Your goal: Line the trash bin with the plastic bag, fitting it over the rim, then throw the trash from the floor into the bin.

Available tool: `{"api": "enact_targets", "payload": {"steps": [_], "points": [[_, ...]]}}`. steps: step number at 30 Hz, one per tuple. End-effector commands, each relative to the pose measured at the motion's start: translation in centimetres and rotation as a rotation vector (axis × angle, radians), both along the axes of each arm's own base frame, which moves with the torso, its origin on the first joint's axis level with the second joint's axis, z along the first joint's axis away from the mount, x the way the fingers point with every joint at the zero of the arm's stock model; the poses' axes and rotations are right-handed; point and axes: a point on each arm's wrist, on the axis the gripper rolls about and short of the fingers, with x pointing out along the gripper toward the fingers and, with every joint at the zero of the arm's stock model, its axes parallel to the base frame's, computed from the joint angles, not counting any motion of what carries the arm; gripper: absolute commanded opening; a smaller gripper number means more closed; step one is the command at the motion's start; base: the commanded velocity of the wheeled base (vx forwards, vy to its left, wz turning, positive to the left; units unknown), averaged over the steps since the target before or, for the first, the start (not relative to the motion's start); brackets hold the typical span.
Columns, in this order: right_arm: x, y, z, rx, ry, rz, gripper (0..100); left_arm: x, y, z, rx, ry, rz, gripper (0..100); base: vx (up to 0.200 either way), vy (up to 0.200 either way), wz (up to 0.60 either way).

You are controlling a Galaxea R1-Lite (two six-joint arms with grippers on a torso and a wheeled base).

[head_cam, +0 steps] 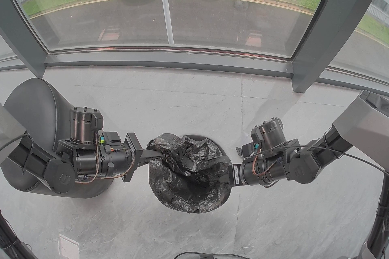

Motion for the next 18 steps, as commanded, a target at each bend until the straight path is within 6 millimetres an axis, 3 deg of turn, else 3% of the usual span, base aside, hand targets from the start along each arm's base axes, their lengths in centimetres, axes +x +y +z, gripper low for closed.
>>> {"api": "enact_targets", "payload": {"steps": [1,8,18], "points": [[-1.7,-0.7,-0.5,-0.008,0.005,0.004,0,-0.9,-0.5,-0.7,0.010,0.032,-0.023,0,0.000,0.000,0.00],[-2.3,-1.1,-1.6,-0.067,-0.015,-0.050,0,-1.7,-1.9,-1.1,0.019,0.046,-0.070,0,0.000,0.000,0.00],[-2.6,-1.5,-2.2,-0.085,0.005,-0.057,0,-1.8,-2.1,-1.6,0.027,0.063,-0.075,0,0.000,0.000,0.00]]}}
